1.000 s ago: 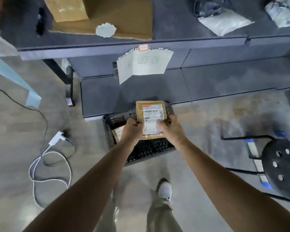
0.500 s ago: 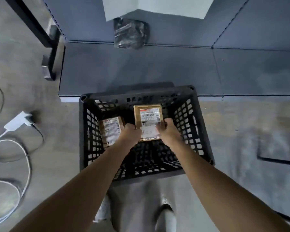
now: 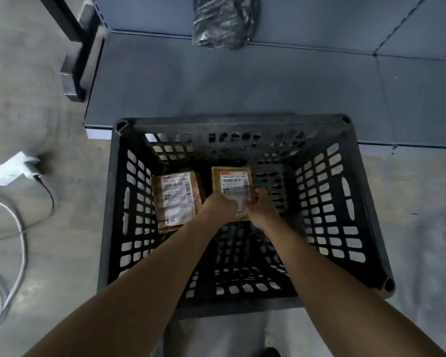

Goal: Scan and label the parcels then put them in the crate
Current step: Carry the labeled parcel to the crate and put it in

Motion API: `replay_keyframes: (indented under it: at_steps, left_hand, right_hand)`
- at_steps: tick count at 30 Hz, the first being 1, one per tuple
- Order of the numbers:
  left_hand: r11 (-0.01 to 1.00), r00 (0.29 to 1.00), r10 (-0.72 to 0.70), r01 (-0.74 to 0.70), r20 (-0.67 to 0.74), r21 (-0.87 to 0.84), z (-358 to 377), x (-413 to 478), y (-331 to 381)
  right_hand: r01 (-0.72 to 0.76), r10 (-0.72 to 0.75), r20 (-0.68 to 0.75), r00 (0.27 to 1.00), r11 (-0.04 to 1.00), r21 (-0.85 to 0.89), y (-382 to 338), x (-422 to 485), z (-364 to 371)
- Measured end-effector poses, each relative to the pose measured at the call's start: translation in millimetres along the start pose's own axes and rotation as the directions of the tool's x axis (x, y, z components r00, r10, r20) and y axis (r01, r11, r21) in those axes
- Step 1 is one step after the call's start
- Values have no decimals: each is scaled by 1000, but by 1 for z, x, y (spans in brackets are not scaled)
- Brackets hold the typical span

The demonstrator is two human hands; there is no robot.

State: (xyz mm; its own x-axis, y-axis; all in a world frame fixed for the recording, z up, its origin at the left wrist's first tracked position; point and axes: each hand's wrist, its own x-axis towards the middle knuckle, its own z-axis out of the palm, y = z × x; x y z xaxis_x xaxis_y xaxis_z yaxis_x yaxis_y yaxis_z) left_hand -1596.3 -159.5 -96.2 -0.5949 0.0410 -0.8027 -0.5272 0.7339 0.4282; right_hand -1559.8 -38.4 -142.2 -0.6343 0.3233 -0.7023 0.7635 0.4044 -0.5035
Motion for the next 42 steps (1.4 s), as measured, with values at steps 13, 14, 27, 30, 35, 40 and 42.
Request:
replay_keyframes:
  at_steps: [13, 14, 27, 30, 35, 40, 42]
  left_hand:
    - [872, 965, 247, -181, -89, 454, -94, -194, 57]
    - [866, 959, 266, -191, -102, 461, -106, -218, 66]
    - [816, 803, 459, -212, -380, 537, -276, -541, 96]
    - [830, 773, 462, -205, -435, 518, -323, -582, 77]
    - [869, 713, 457, -228, -532, 440, -430, -622, 26]
    - [867, 637, 484, -253, -601, 430, -558, -650, -59]
    - [863, 620, 488, -237, -615, 446, -608, -658, -95]
  right_hand:
    - [180, -214, -52, 975, 910, -375, -103, -172, -127]
    - [213, -255, -52, 966, 891, -401, -116, -195, -140]
    - [417, -514, -35, 857, 732, -539, -287, -485, -246]
    - [509, -571, 24, 821, 711, -485, -336, -532, -223]
    - [641, -686, 90, 722, 614, -461, -436, -599, -156]
    - [657, -726, 51, 686, 587, -472, -530, -660, -68]
    - [663, -742, 43, 669, 570, -485, -563, -679, -30]
